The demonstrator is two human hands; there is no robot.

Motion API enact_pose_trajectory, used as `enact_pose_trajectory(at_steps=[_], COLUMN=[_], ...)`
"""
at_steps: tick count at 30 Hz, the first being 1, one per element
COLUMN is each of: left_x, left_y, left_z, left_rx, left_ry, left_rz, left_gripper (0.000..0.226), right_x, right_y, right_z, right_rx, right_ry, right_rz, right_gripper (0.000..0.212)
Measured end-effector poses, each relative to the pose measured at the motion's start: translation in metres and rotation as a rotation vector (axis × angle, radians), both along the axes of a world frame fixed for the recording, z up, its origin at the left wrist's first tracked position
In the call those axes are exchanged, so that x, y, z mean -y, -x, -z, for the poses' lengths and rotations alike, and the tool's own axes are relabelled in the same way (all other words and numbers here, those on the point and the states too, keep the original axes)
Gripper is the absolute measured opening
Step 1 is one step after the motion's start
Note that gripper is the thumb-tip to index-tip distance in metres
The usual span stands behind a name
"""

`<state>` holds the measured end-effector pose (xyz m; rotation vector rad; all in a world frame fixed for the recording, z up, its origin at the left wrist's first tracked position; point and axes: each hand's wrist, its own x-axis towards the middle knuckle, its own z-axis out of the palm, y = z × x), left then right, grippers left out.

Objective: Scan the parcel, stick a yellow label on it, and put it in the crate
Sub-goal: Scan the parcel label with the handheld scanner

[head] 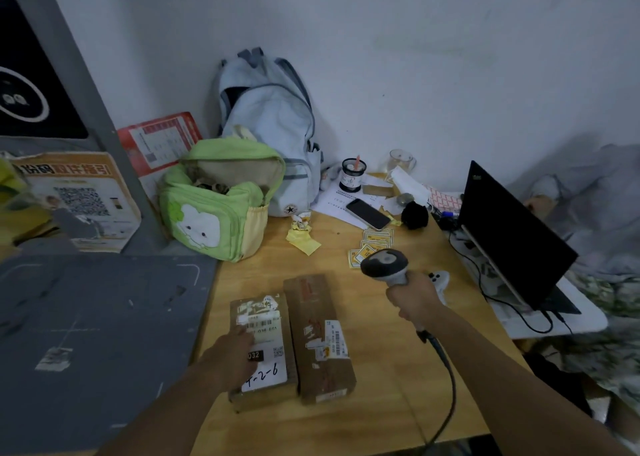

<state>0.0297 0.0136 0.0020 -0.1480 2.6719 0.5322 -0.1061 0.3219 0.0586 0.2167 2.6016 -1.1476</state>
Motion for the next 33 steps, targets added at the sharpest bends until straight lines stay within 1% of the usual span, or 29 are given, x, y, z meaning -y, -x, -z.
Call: enact_pose_trajectory(at_steps=[3,5,7,9,12,14,16,20,24,27,29,33], left_x=[-0.002,-0.003,-0.004,-0.005,-0.005,-0.006,-0.006,-0.008,-0.01,-0.009,-0.009,-0.008], left_y=[-0.007,-0.01,-0.013,-0.014,-0.015,-0.017,-0.019,-0.02,-0.02,-0.021,-0.022,-0.022], left_z=[-0.002,-0.004,-0.007,-0.011,-0.016,-0.017,-0.018,-0.017,-0.016,-0.016,-0.016,-0.016], left_rx=[0.001,0.023,0.058,0.089,0.14,0.168,0.182,0.188,0.192,0.19,0.185,0.184], left_ry=[-0.042,-0.059,-0.065,-0.066,-0.089,-0.097,-0.094,-0.085,-0.096,-0.094,-0.095,-0.096], left_rz=[-0.028,-0.041,-0.051,-0.058,-0.084,-0.093,-0.094,-0.09,-0.1,-0.094,-0.093,-0.094], left_gripper=[0.036,0.038,0.039,0.039,0.044,0.05,0.053,0.05,0.049,0.048,0.049,0.047], right_x=[0.005,0.008,0.012,0.015,0.018,0.02,0.022,0.028,0.033,0.033,0.032,0.028], right_y=[-0.01,-0.017,-0.024,-0.03,-0.035,-0.039,-0.042,-0.046,-0.046,-0.044,-0.043,-0.041], right_z=[-0.015,-0.025,-0.035,-0.045,-0.053,-0.057,-0.059,-0.06,-0.055,-0.052,-0.051,-0.048], right_rx=[0.074,0.136,0.195,0.236,0.244,0.211,0.168,0.127,0.088,0.075,0.074,0.05], right_ry=[-0.022,-0.058,-0.184,-0.364,-0.582,-0.647,-0.674,-0.713,-0.724,-0.738,-0.726,-0.668], right_rz=[-0.096,-0.189,-0.323,-0.451,-0.568,-0.608,-0.625,-0.664,-0.691,-0.689,-0.683,-0.645], right_gripper=[0.008,0.011,0.009,0.01,0.027,0.031,0.029,0.026,0.011,0.011,0.011,0.002])
